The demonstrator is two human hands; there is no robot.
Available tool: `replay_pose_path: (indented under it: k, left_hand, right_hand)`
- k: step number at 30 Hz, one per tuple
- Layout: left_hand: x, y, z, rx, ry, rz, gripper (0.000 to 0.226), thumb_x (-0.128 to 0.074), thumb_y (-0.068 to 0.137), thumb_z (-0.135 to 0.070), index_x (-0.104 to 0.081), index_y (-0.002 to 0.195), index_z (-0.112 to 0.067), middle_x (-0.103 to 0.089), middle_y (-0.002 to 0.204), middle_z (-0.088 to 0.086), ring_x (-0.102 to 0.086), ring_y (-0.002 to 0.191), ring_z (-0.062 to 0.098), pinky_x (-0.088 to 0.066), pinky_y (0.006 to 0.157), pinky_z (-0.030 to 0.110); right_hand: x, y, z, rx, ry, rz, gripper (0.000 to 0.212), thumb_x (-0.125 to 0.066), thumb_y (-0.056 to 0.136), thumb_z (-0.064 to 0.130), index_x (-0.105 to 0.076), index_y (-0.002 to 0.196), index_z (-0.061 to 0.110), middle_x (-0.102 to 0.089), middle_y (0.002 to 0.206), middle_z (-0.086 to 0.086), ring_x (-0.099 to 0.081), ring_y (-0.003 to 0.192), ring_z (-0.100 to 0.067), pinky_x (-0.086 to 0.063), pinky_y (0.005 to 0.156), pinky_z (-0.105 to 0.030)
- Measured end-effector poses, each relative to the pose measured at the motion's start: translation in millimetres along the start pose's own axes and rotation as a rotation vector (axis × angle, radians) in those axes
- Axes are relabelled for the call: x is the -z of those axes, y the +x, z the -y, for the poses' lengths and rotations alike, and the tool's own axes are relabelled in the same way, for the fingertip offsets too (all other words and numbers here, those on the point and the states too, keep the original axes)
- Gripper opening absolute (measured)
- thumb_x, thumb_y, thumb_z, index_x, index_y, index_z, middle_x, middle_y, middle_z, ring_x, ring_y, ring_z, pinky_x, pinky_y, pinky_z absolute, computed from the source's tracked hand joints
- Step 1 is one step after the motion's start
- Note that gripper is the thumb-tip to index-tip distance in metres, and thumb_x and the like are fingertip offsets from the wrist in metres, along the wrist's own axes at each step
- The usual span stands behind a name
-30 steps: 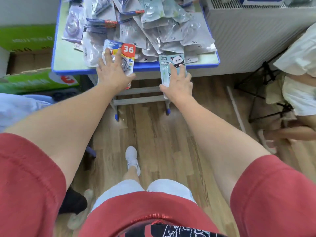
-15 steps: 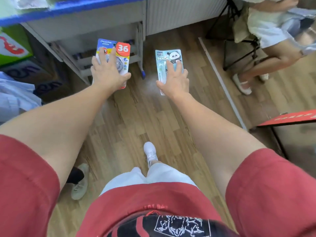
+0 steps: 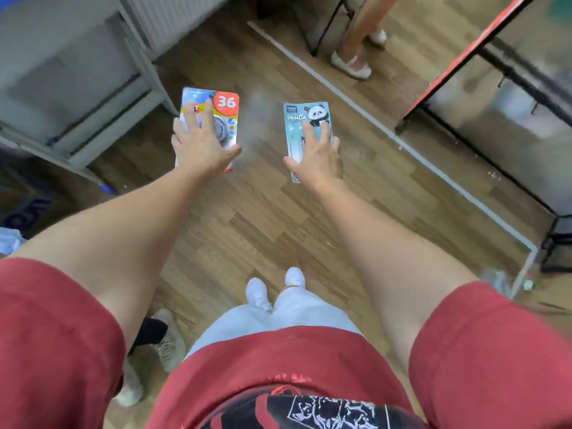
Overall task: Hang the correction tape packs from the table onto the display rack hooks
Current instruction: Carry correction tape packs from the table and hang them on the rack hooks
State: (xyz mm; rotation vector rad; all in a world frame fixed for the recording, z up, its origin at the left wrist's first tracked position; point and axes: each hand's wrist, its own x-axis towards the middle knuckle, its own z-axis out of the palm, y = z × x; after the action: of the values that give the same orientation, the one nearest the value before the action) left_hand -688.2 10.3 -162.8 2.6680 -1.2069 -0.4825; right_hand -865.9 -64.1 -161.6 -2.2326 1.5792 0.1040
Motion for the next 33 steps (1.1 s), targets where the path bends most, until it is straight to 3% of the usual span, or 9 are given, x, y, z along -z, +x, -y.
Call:
replay_pose_path:
  k: [10, 20, 33]
  left_hand:
    - [-78, -85, -162, -0.299, 0.058, 0.111, 0.095, -0.066, 0.082, -0.049, -0.009, 0.153, -0.022, -0.009, 0.158, 0.008, -0.014, 0.141, 0.038, -0.020, 0.114, 0.045]
    - [-153, -202, -370, -0.602, 0.049, 0.163, 0.096, -0.066, 0.082, -0.048, -0.008, 0.154, -0.021, -0.007, 0.159, 0.010, -0.014, 0.141, 0.039, -0.017, 0.115, 0.045]
    - [-150, -206, -604, -0.848, -0.104, 0.063, 0.094, -0.067, 0.082, -0.042, -0.009, 0.153, -0.025, -0.003, 0.160, 0.008, -0.008, 0.144, 0.035, -0.011, 0.115, 0.042]
  right_hand:
    - [21, -88, -182, -0.358, 0.153, -0.127, 0.075, -0.060, 0.088, 0.043, -0.021, 0.149, 0.025, -0.012, 0.155, -0.009, -0.028, 0.132, -0.035, -0.036, 0.101, -0.040]
    - [72, -187, -403, -0.626, 0.181, -0.237, 0.075, -0.060, 0.088, 0.041, -0.020, 0.150, 0.023, -0.011, 0.156, -0.010, -0.029, 0.131, -0.035, -0.035, 0.099, -0.040]
    - [199, -160, -565, -0.732, 0.198, -0.545, 0.074, -0.061, 0.088, 0.038, -0.022, 0.149, 0.021, -0.009, 0.157, -0.011, -0.021, 0.138, -0.038, -0.029, 0.110, -0.045]
